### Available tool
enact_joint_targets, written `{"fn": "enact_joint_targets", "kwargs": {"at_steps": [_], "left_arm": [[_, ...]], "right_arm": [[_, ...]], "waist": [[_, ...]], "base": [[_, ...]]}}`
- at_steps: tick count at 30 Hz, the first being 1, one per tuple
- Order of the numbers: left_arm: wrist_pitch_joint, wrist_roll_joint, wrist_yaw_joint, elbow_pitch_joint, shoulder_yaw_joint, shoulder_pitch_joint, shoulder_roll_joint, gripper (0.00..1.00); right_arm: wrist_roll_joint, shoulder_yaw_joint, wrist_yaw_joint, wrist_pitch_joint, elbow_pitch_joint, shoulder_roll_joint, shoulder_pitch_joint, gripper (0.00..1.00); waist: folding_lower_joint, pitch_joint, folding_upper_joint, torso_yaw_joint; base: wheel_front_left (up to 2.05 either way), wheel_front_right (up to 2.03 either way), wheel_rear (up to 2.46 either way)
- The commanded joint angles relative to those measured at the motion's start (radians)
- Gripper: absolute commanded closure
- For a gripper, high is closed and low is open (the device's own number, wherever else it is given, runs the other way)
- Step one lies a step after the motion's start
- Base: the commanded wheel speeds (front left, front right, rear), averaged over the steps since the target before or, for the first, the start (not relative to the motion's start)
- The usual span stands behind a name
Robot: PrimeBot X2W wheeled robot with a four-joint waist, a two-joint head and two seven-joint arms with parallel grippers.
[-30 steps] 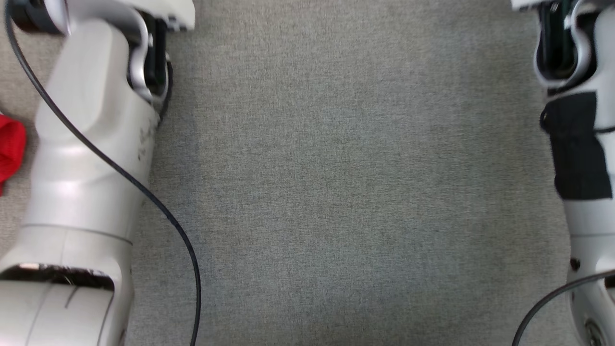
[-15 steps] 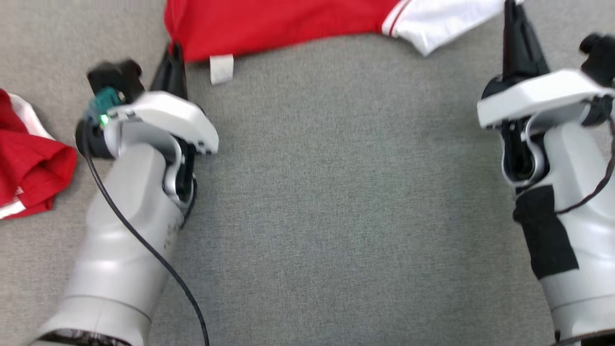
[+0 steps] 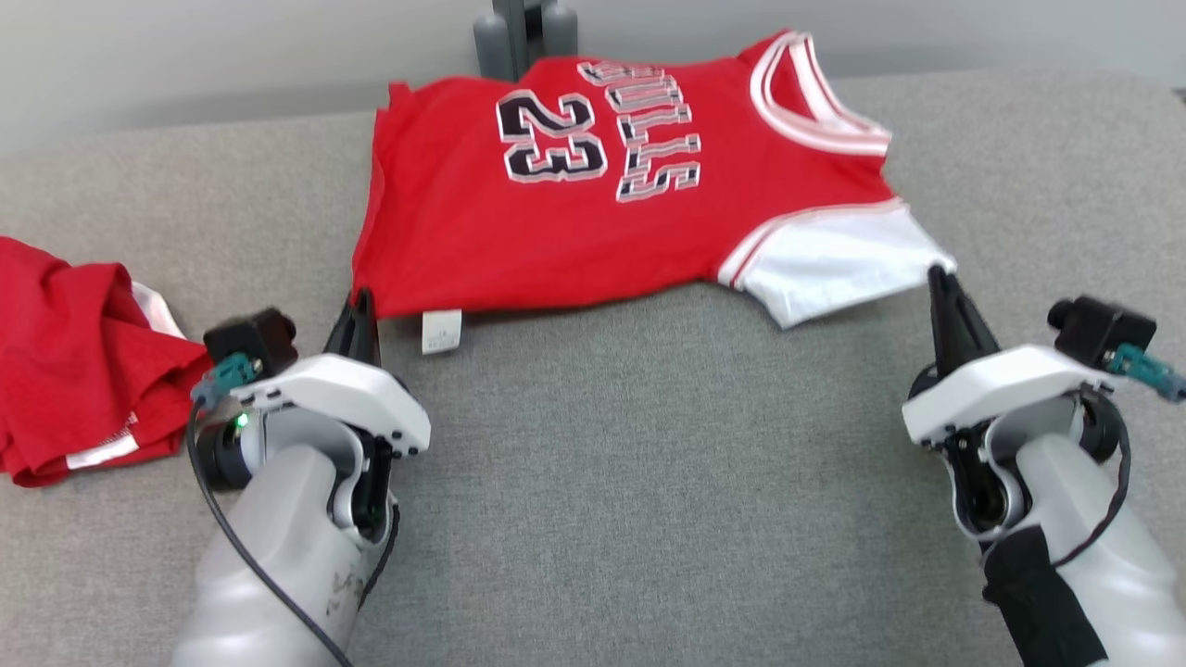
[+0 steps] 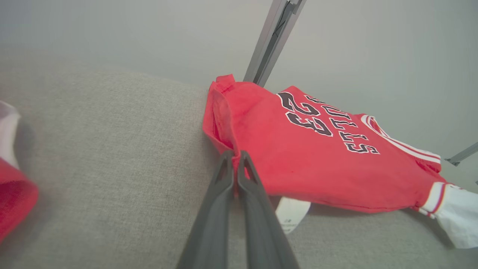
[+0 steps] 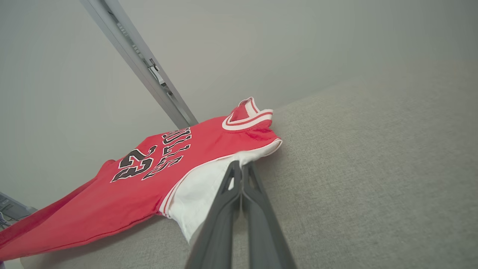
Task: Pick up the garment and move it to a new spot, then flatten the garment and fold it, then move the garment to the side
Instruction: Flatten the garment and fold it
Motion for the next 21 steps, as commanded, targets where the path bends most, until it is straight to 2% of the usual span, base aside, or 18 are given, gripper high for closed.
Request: {"fn": "enact_joint_targets", "kwargs": {"at_steps": [1, 7, 12, 15, 21], "left_arm": [[-0.001, -0.008, -0.002, 0.0, 0.003, 0.012, 0.007, 1.0], [-0.001, -0.079, -0.013, -0.002, -0.014, 0.095, 0.006, 1.0], [-0.001, -0.122, -0.006, 0.001, -0.029, 0.155, 0.007, 1.0], [-0.001, -0.071, 0.02, -0.027, -0.035, 0.185, 0.005, 1.0], [-0.001, -0.006, 0.029, -0.078, -0.053, 0.262, 0.006, 1.0]], "right_arm": [[0.01, 0.003, 0.0, -0.001, 0.003, -0.011, 0.014, 1.0], [0.108, 0.067, 0.0, -0.001, 0.043, -0.032, 0.078, 1.0], [0.184, 0.123, 0.0, -0.001, 0.08, -0.046, 0.116, 1.0], [0.227, 0.159, 0.0, -0.001, 0.096, -0.058, 0.14, 1.0], [0.316, 0.212, 0.0, -0.001, 0.115, -0.075, 0.192, 1.0]], "waist": [[0.0, -0.034, 0.0, 0.003], [0.0, -0.096, 0.0, 0.013], [0.0, -0.135, 0.0, 0.024], [0.0, -0.158, 0.0, 0.033], [0.0, -0.198, 0.0, 0.043]], "base": [[0.0, 0.0, 0.0], [0.0, 0.0, 0.0], [0.0, 0.0, 0.0], [0.0, 0.0, 0.0], [0.0, 0.0, 0.0]]}}
